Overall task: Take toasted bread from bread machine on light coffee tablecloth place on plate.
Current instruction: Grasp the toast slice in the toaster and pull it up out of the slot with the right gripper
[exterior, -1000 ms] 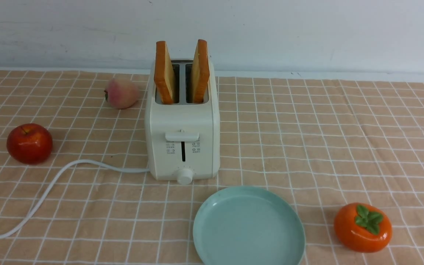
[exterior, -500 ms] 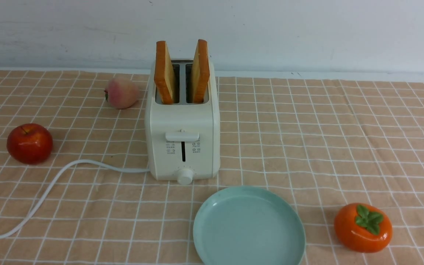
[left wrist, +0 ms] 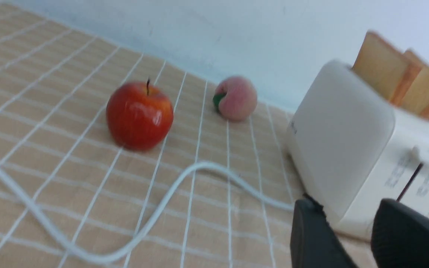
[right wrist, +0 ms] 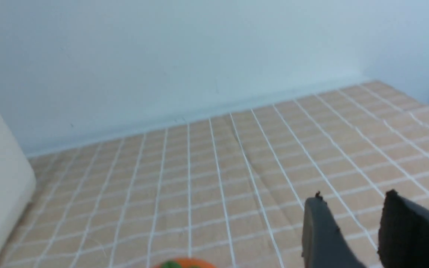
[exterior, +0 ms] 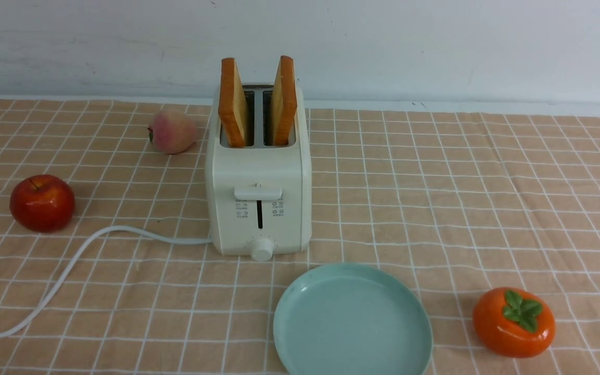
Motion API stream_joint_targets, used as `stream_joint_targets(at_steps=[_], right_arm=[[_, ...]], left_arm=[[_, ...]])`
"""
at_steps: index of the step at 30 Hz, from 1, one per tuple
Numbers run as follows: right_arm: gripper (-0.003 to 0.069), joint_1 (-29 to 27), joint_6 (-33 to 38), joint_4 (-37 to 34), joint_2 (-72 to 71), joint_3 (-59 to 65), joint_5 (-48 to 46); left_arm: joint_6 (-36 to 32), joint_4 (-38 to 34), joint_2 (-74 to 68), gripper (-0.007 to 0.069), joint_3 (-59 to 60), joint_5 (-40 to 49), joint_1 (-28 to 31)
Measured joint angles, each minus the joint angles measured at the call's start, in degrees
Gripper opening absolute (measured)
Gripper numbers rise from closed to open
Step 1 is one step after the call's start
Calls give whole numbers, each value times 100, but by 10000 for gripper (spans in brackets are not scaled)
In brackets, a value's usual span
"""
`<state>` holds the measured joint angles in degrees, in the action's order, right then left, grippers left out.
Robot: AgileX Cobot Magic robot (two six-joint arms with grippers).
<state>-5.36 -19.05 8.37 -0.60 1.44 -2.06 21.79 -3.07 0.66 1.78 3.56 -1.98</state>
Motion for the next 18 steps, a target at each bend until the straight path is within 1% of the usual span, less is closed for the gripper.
stream_joint_targets(at_steps=[4,11,14,16,18], right_arm=[[240,0,-5,0,0,0,206],[240,0,-59,-26,0,0,302],[240,0,-510,-215,0,0,830],[240,0,-778,-238,0,0,1233],[240,0,-949,-264,0,0,1609]], left_arm=[[0,0,0,237,0,-609,0],[5,-21,0,237,0,-725,0],[433,-221,0,237,0,-1331,0],[870,-402,0,237,0,-1842,0],[1103,-505,0,237,0,-2257,0]])
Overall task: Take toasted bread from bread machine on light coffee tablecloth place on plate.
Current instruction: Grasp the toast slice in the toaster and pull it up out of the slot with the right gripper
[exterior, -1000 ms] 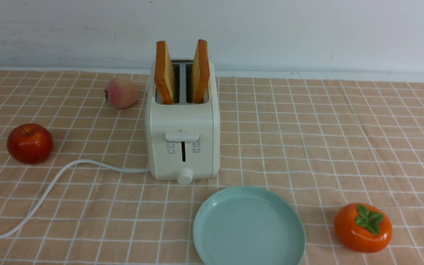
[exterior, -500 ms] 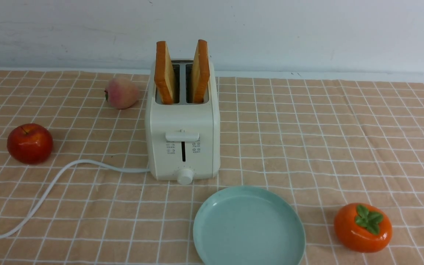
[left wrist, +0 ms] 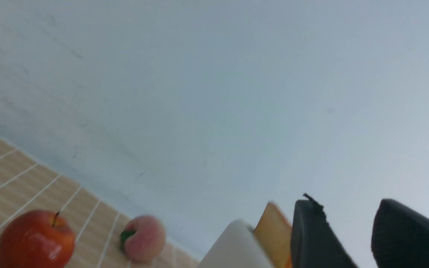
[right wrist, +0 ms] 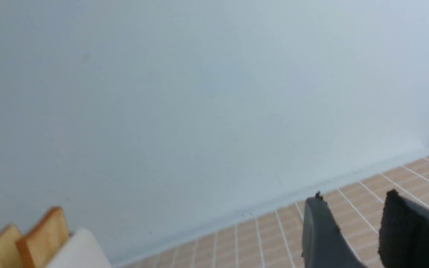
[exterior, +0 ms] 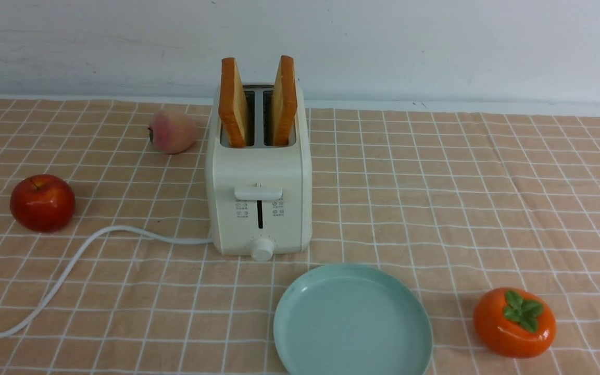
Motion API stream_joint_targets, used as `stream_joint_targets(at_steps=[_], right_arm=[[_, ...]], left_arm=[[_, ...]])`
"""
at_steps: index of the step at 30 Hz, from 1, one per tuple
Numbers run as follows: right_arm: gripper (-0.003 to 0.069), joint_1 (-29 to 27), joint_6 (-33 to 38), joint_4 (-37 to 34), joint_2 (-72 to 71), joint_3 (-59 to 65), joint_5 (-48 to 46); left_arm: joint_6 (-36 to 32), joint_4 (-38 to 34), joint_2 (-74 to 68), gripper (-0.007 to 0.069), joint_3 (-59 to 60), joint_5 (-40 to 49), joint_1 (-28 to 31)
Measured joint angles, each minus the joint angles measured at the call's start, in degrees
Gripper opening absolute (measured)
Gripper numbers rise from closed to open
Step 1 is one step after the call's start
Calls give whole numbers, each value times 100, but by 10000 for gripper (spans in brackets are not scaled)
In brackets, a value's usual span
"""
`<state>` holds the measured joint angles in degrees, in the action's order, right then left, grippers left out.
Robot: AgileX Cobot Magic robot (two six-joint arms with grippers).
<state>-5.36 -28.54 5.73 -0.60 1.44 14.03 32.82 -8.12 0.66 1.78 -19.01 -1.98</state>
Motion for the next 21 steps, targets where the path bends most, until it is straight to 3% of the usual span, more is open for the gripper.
stream_joint_targets(at_steps=[4,10,14,19,21], right_arm=[[240,0,-215,-127,80,-144,279],[240,0,-568,24,1150,-1934,-151],[240,0,-578,468,1998,-3344,-1149],[240,0,-566,884,3770,-5478,-3827],[240,0,-566,891,4339,-5791,-4462]], left_arm=[[304,-72,0,237,-71,-420,0],[363,-91,-356,237,-1637,372,0],[-10,-91,-1066,237,-3042,1552,0],[-457,-13,-2426,237,-4631,4498,0],[-502,122,-2843,237,-4761,5106,0]])
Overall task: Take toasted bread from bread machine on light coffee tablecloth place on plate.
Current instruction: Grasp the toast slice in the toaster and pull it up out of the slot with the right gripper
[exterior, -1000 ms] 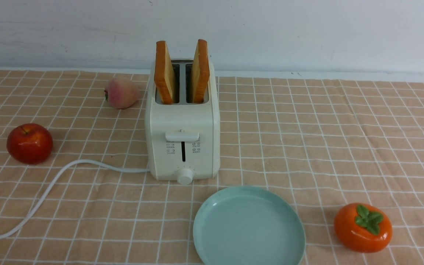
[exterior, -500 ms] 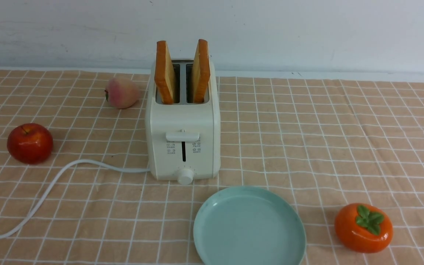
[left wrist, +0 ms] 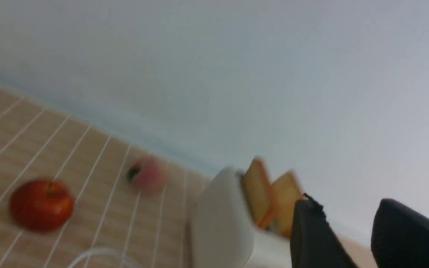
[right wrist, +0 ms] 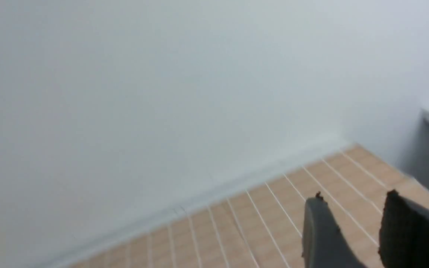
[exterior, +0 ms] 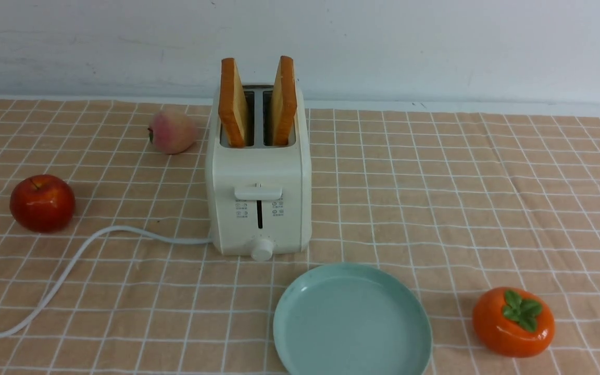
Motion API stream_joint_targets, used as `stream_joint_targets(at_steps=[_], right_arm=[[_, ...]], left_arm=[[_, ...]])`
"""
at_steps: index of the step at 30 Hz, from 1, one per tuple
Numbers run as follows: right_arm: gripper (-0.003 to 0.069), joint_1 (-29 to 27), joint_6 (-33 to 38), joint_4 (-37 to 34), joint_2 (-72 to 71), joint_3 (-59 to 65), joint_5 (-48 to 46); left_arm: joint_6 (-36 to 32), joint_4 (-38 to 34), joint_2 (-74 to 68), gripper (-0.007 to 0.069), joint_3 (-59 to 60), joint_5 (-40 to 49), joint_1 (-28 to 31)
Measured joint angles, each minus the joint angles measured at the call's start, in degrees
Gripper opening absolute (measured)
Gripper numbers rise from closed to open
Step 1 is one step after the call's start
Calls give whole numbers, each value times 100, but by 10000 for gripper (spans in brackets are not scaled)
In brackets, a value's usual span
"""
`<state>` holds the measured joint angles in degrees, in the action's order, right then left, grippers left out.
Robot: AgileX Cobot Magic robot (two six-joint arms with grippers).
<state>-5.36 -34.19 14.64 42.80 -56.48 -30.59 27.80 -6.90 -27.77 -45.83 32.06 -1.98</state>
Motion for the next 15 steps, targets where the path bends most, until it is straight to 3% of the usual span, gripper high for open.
stream_joint_targets(at_steps=[4,10,15], right_arm=[[240,27,0,-142,1002,-94,-484],[240,704,364,-1464,2123,-77,-442],[240,1849,2730,-3585,3376,-464,-392]], left_arm=[[-13,326,-354,237,105,307,0],[-19,407,-361,237,533,322,0],[-19,167,-361,237,944,560,0]])
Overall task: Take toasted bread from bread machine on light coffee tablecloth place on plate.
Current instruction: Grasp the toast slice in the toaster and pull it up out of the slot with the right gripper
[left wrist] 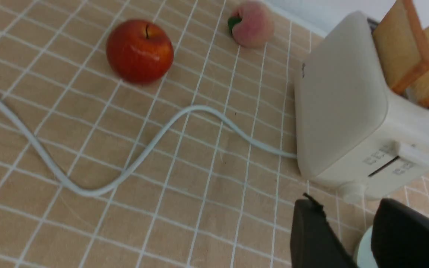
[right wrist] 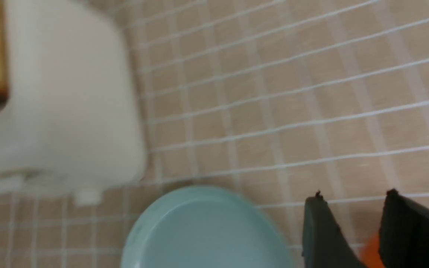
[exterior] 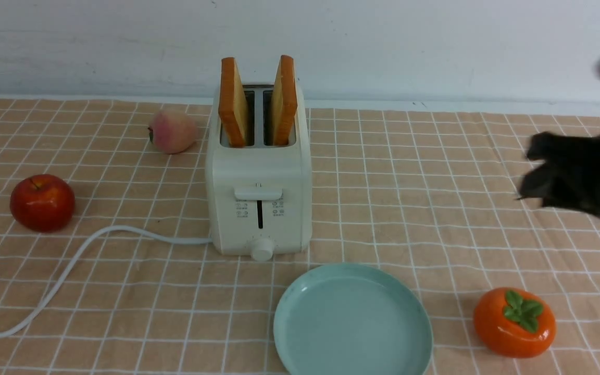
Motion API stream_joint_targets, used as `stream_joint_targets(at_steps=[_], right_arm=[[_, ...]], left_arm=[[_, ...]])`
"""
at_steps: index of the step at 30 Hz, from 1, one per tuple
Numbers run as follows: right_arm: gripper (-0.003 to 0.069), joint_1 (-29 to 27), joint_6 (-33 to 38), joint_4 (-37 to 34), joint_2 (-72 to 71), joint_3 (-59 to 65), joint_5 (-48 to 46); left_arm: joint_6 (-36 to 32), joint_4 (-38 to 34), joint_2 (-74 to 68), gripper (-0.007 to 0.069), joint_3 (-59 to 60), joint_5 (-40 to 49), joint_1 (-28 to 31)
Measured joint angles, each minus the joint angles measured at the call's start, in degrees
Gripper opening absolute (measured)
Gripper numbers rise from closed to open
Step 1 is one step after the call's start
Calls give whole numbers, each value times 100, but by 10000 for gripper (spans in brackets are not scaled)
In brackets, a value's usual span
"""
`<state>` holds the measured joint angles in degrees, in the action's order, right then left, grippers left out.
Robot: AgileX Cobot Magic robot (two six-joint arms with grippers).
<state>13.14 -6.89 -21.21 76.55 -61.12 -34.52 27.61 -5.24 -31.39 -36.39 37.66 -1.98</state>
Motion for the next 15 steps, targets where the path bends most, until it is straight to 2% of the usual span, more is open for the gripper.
stream_joint_targets(at_steps=[1,2,3,4,6,9,12,15], right_arm=[[240,202,653,-512,301,-273,-28],[240,231,758,-596,349,-325,-28],[240,428,1528,-1247,742,-804,-130],[240,448,1694,-1402,839,-935,-141],[243,664,2497,-2319,1525,-1941,-323],[262,793,2751,-2709,2154,-2952,-486],[298,893,2803,-2749,2664,-3779,-648],[386,1070,2729,-2544,3388,-5001,-938]], left_arm=[[0,-35,0,237,46,30,0],[0,-49,0,237,51,31,0],[0,-99,0,237,65,54,0],[0,-99,0,237,65,54,0],[0,-246,0,237,65,60,-5],[4,-473,0,237,65,54,-137],[4,-660,0,237,65,37,-364],[-1,-859,0,237,65,-51,-727]])
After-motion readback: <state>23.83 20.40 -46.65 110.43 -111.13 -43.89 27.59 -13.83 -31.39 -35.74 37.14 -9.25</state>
